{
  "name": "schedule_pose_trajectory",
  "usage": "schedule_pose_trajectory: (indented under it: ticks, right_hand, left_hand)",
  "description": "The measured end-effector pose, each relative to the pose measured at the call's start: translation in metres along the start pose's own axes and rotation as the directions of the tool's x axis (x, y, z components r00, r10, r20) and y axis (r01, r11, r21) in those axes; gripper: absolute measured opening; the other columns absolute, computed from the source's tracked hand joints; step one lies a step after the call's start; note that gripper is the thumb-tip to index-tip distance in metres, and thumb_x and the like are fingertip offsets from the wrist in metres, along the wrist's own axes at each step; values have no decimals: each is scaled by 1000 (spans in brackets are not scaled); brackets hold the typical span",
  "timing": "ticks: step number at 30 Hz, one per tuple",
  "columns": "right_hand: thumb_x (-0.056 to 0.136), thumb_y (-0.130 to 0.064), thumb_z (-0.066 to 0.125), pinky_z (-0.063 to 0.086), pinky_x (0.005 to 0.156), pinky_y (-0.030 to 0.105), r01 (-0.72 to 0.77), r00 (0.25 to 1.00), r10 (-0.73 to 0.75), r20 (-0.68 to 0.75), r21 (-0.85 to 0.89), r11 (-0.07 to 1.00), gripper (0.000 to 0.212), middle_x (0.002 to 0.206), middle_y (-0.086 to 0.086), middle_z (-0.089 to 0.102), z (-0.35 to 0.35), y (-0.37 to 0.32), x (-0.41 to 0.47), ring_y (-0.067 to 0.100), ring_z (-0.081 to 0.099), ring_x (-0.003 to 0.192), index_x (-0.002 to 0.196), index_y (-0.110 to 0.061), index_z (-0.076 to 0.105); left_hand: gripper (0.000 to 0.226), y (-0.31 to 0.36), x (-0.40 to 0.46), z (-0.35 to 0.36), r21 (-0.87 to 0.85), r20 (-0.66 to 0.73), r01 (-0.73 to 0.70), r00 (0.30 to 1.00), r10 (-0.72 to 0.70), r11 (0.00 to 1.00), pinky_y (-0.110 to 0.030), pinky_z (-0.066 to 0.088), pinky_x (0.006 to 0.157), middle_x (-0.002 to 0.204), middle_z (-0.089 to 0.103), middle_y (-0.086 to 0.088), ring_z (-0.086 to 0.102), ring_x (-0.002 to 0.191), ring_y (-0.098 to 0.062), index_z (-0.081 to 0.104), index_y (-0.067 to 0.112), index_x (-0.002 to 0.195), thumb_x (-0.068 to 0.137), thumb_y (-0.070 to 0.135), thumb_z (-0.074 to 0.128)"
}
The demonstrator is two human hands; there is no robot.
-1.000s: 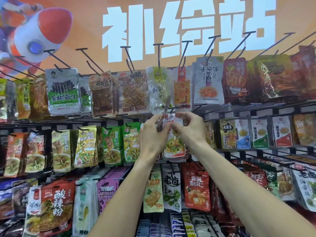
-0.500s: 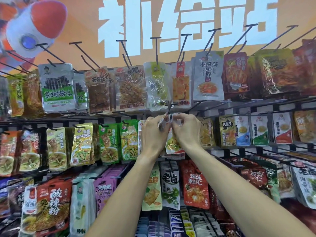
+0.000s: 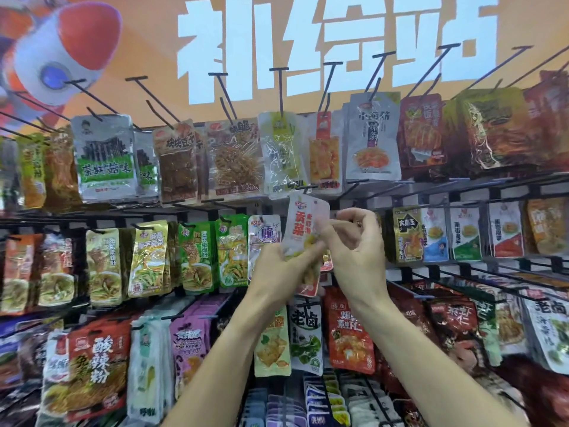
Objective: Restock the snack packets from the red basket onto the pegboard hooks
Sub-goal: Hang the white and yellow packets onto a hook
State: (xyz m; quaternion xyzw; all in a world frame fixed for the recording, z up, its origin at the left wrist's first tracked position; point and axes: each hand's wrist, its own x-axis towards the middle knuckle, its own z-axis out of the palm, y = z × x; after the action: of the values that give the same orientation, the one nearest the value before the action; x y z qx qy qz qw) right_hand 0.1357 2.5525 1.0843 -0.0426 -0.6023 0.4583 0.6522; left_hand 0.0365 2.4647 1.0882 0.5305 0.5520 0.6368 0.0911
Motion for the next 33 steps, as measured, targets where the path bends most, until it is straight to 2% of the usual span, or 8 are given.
schedule_pose_trajectory:
  ticks: [3,6,8,12,17,20,24,33]
  right_hand:
    - [86,-18,85,62,88,42,-36,999,36,-5,-6,999,39,107,6,76,4,3,7,17,75,97,113,-19,58]
    - [87,-16,84,63,88,44,-56,998,56,-1,-85,995,32,108,-1,75,1,9,21,14,74,98,113,-24,66]
    - [88,-17,83,64,84,45,-58,998,59,4,-140,988,32,105,-3,76,1,13,30,14,74,95,116,-25,68]
    - [88,-14,82,61,90,42,-69,997,75,20,-213,975,36,108,-8,74,10,20,47,7,71,96,120,-23,69]
    - [87,-21,84,60,89,42,-28,999,32,8,-309,951,35,107,-13,72,17,25,54,5,68,95,119,-27,71]
    - [86,-25,85,61,88,42,-18,1000,26,16,-355,935,35,105,-14,71,16,28,53,9,68,96,117,-28,71]
    - [85,-28,85,61,85,43,-23,999,33,17,-394,919,35,100,-11,71,15,26,51,10,69,92,117,-27,71]
    - [86,-30,83,58,94,43,-24,999,38,19,-468,884,37,106,-12,72,15,21,50,14,68,103,122,-28,75]
  left_hand:
    - [39,-2,-1,2,119,47,16,999,-22,993,-30,43,49,65,67,-1,58,57,-19,70,18,72,93,51,74]
    - [60,-11,3,-8,486,-180,-77,966,186,871,-38,58,65,75,72,4,69,67,-13,70,24,100,81,81,67]
    - [53,-13,10,-14,552,-275,-163,891,362,818,-38,57,78,96,70,9,67,87,-10,60,32,126,89,69,67]
    - [54,-13,33,-17,544,-89,-294,911,402,786,-34,41,108,147,54,10,48,135,-10,43,42,154,103,38,62]
    - [64,-14,47,-13,587,0,-263,946,325,766,-27,31,113,153,47,7,41,139,-13,36,36,161,103,21,58]
    - [64,-17,49,-13,589,-8,-265,943,334,763,-29,38,105,144,47,7,44,128,-10,39,32,161,101,15,56]
    - [64,-19,49,-12,621,-6,-263,941,339,738,-31,41,100,134,44,8,43,118,-9,37,29,162,101,18,53]
    - [60,-16,53,-11,714,9,-230,947,321,661,-35,43,99,131,40,4,47,120,-17,35,28,162,104,26,50]
